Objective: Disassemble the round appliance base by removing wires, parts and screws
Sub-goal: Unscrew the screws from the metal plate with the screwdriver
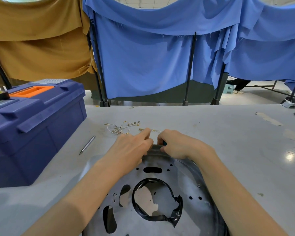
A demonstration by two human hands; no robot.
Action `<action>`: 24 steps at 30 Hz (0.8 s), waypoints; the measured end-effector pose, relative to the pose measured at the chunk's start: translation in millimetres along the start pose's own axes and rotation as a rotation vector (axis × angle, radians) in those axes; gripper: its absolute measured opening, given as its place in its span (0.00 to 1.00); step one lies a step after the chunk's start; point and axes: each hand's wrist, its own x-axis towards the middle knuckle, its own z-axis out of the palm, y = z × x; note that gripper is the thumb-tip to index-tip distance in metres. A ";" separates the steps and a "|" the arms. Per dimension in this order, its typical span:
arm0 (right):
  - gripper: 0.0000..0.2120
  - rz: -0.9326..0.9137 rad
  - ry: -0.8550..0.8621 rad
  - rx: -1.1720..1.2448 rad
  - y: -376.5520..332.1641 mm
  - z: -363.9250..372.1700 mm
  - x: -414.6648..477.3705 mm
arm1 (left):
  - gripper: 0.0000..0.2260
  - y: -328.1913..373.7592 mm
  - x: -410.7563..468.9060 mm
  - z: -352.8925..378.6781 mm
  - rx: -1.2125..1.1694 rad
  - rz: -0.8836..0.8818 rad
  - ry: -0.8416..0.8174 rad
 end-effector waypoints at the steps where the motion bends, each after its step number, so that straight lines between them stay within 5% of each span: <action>1: 0.03 -0.001 0.003 0.000 0.2 0.3 0.1 | 0.05 -1.5 0.2 0.0 -0.021 -0.007 -0.003; 15: 0.03 -0.006 0.003 -0.006 -0.7 -0.2 -0.5 | 0.06 -3.5 2.4 1.1 -0.034 -0.004 -0.095; 24: 0.09 -0.006 -0.001 0.003 -0.5 0.2 -0.1 | 0.08 1.6 -1.6 1.6 0.160 0.050 -0.110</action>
